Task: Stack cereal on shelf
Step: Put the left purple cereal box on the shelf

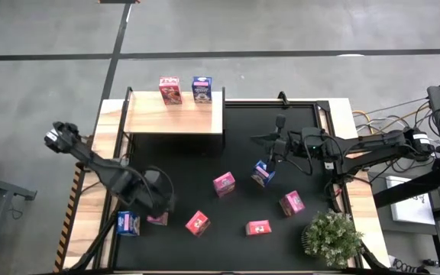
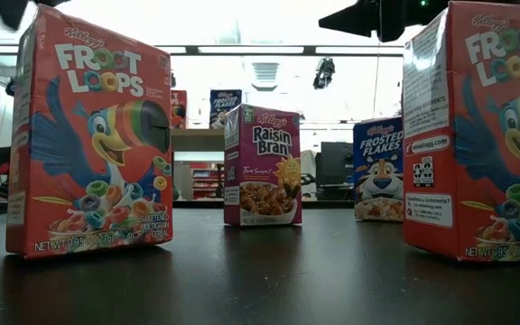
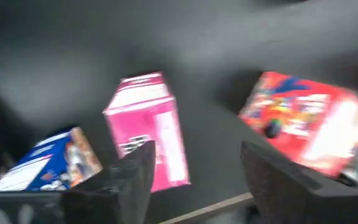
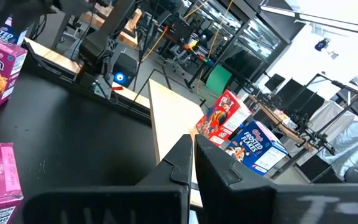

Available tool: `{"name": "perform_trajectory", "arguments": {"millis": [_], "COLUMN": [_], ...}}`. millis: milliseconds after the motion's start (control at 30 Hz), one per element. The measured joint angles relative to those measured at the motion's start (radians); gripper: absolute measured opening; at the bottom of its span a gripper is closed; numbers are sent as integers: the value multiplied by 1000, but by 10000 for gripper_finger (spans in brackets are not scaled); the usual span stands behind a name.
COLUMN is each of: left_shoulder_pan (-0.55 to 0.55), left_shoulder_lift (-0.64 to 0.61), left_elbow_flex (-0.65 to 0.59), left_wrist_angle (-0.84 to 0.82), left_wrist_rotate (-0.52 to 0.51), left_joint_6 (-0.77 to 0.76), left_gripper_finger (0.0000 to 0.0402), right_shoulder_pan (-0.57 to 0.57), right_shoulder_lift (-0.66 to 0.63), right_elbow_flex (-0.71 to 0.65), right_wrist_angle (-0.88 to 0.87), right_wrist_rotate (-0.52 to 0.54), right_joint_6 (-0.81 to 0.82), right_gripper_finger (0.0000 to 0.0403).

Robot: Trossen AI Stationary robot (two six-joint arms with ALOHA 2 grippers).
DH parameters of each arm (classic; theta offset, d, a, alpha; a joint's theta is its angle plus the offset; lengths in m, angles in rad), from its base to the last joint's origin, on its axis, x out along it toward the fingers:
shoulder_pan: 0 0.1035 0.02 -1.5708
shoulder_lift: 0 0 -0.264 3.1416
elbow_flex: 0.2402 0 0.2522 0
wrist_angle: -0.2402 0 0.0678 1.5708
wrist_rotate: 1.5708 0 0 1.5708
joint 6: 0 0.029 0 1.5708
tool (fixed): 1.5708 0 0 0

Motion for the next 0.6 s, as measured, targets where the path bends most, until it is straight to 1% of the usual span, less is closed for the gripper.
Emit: {"name": "perform_trajectory", "arguments": {"millis": [67,167,267,433,600], "left_shoulder_pan": [-18,-28,-34,-43,-64], "left_shoulder_lift": [25,57,85,128,156], "left_elbow_flex": [-1,11,27,68,82], "left_wrist_angle": [-12,-14,-59,-138,-148], "left_wrist_rotate": [0,-8,-20,-24,-29], "left_joint_6": [-17,-15,-14,-13,-17], "left_gripper_finger": [246,257,257,251,248], "right_shoulder_pan": [0,0,0,0,1], "right_shoulder_lift": [0,0,0,0,1], "right_elbow_flex": [0,0,0,0,-3], "right_wrist_angle": [0,0,0,-1,-2], "right_wrist_rotate": [0,0,-3,-50,-53], "right_joint_6": [0,0,7,25,37], "right_gripper_finger": [9,9,9,9,9]}}
